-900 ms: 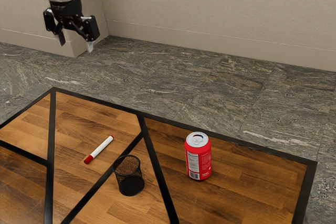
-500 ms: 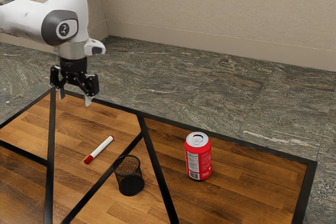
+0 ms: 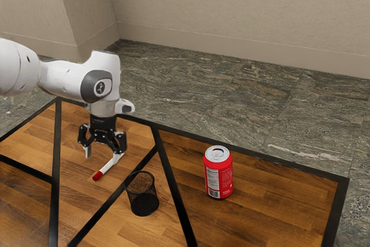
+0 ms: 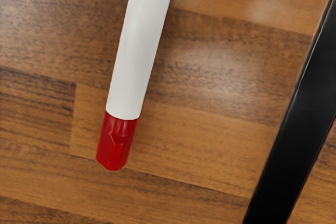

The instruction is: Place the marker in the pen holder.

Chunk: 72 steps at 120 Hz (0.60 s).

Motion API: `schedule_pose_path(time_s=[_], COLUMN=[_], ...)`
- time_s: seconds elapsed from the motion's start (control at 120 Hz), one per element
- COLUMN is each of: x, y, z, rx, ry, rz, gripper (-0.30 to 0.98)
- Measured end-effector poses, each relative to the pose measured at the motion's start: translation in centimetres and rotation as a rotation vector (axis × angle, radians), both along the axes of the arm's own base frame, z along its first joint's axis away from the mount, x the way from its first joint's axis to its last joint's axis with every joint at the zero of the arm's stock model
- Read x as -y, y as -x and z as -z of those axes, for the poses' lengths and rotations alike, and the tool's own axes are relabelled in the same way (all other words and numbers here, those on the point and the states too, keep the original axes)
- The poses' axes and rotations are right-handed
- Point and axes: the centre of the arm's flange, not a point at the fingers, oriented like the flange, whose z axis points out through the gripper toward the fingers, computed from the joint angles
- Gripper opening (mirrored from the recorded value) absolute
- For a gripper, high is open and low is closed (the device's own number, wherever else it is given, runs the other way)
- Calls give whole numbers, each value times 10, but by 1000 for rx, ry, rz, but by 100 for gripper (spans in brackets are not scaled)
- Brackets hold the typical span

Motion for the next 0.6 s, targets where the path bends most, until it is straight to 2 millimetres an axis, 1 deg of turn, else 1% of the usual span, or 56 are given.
schedule_pose_path(time_s=[0.075, 0.142, 0.267, 0.442, 0.542, 0.6], x=[-12, -15, -19, -24, -24, -21], y=[-9, -13, -32, -39, -41, -42], z=[14, 26, 39, 51, 52, 49], rx=[9, 11, 35, 47, 57, 65], ry=[6, 14, 24, 47, 56, 60], rz=[5, 26, 73, 126, 157, 176], gripper=[69, 69, 69, 69, 68, 61])
